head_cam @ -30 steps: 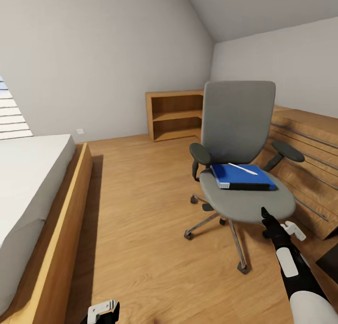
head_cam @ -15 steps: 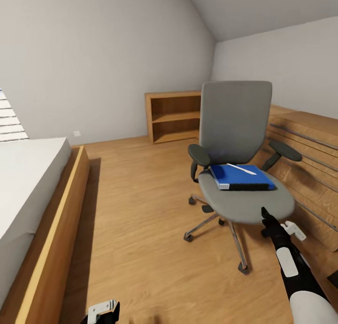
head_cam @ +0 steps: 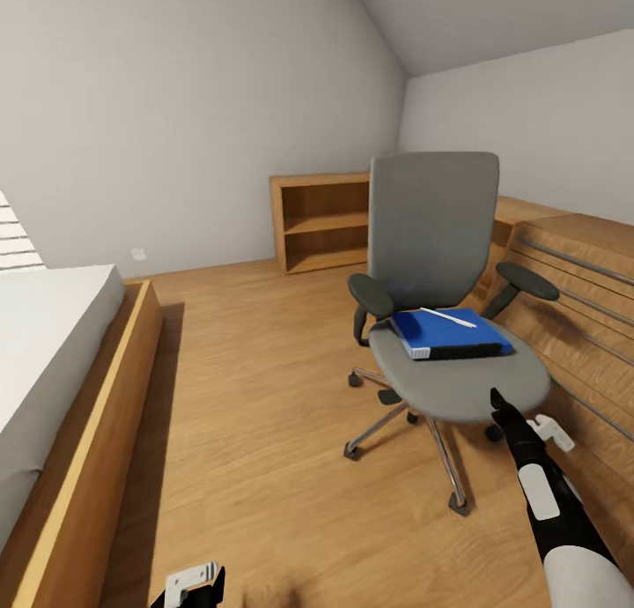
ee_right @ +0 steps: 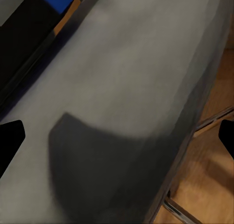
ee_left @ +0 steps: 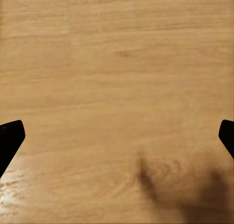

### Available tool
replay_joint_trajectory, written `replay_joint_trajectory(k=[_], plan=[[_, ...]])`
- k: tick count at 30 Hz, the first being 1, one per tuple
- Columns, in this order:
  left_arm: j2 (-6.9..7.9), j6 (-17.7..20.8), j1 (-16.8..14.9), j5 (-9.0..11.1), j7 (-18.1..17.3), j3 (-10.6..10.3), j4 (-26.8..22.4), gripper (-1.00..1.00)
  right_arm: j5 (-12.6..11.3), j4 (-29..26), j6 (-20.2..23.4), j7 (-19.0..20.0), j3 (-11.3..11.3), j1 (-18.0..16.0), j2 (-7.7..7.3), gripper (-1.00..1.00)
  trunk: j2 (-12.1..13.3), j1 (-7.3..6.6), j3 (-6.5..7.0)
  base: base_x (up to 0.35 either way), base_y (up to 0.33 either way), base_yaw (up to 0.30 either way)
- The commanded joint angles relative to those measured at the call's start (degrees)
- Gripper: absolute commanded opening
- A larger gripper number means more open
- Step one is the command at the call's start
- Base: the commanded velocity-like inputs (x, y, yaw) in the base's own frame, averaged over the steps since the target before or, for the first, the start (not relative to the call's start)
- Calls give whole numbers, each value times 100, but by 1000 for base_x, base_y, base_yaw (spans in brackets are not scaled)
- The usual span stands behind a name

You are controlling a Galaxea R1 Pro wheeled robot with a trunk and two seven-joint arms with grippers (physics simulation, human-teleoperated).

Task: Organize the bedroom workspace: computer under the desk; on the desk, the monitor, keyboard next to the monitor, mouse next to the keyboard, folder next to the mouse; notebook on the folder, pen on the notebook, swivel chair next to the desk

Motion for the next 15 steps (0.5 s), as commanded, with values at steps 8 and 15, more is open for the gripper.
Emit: replay_joint_trajectory(k=[8,15], plan=[[5,-18,-3,34,36,-35,2,100,-48,164,-6,35,-1,-2,1,100,-1,0,-5,-190,-81,0],[5,-18,-3,34,37,-35,2,100,-48,163,-7,35,-1,-2,1,100,-1,0,11,-283,-120,-40]])
